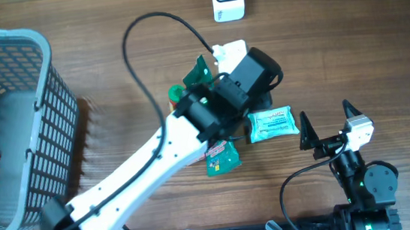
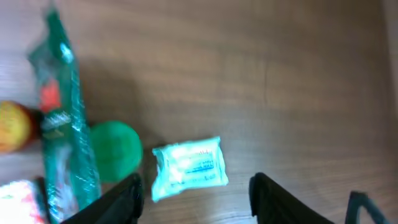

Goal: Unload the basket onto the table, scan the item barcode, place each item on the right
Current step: 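Carry the wipes pack out and place it right of the 3M pack, then reach the left gripper into the basket and grasp the red Nestlé stick, then carry the red Nestlé stick out and set it left of the jars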

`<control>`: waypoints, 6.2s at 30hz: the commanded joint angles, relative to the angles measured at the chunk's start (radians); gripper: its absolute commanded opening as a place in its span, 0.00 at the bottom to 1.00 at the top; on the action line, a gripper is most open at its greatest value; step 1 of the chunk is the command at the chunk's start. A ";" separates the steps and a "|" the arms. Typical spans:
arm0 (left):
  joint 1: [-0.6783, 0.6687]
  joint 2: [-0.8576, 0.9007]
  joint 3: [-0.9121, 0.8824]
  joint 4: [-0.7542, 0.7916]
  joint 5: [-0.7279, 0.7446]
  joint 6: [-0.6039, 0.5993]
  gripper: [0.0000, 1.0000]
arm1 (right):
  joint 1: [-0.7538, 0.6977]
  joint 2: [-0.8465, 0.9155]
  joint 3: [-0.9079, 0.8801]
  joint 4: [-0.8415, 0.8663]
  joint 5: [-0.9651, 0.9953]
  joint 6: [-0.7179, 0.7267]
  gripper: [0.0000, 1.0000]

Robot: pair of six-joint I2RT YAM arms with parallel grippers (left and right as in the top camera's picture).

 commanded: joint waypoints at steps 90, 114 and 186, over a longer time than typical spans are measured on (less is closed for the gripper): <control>1.753 -0.121 -0.601 0.439 0.186 0.449 1.00 | 0.000 -0.005 -0.001 0.006 0.005 0.014 1.00; 1.753 -0.079 -0.459 0.460 0.472 0.701 0.04 | 0.000 -0.005 -0.001 0.006 0.005 0.013 1.00; 0.657 0.180 -0.417 0.065 0.367 0.391 1.00 | 0.000 -0.005 -0.001 0.006 0.005 0.013 1.00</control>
